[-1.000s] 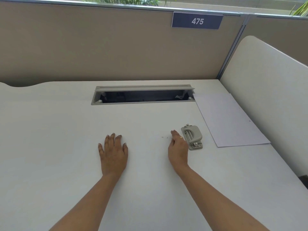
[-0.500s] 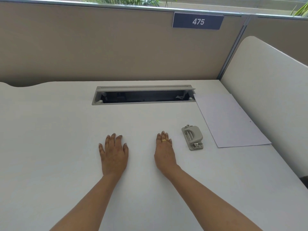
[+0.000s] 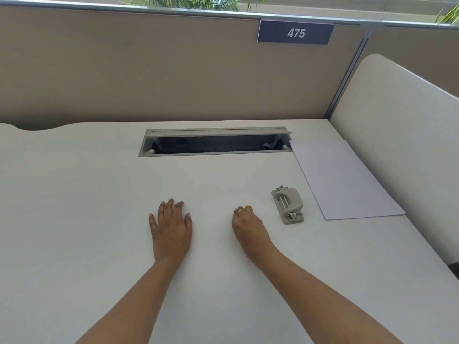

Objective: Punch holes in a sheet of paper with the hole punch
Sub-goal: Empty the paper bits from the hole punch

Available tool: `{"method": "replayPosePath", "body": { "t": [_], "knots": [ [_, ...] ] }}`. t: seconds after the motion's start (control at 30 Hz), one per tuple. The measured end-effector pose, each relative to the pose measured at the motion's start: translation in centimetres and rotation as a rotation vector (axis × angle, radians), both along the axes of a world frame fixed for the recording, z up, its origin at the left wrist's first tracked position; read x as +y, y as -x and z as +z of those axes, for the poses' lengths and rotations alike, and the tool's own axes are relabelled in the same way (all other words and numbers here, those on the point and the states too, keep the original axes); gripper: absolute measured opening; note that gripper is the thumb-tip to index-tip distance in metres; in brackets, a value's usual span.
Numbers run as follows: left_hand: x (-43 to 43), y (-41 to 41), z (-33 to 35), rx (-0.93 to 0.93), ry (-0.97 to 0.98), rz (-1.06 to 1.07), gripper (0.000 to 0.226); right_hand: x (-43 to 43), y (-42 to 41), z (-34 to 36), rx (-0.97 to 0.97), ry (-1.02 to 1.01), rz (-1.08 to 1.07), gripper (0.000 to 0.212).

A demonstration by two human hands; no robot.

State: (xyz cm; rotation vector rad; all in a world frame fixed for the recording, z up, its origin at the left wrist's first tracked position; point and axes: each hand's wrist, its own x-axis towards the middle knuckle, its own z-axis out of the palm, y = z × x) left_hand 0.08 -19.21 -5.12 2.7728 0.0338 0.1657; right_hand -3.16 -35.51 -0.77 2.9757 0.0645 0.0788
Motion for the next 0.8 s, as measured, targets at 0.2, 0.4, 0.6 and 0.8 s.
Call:
{"method": "replayPosePath", "body": {
  "t": [0.2, 0.4, 0.6, 0.8],
  "knots": [
    [0.0, 0.0, 0.0, -0.003, -0.003, -0.003, 0.042, -0.9, -0.6, -0.6, 0.149, -0.198, 0.077, 0.042],
    [0.1, 0.0, 0.0, -0.001, 0.0, -0.003, 0.042, -0.8, -0.8, 0.0, 0.098, -0.241, 0.074, 0.043],
    [0.1, 0.0, -0.1, -0.004, -0.01, -0.008, 0.041, -1.1, -1.3, -0.5, 0.091, -0.311, -0.035, 0.038],
    [0.0, 0.0, -0.2, -0.015, -0.005, -0.005, 0.041, -2.3, -3.2, 0.3, 0.015, -1.042, -0.493, 0.016]
  ]
}}
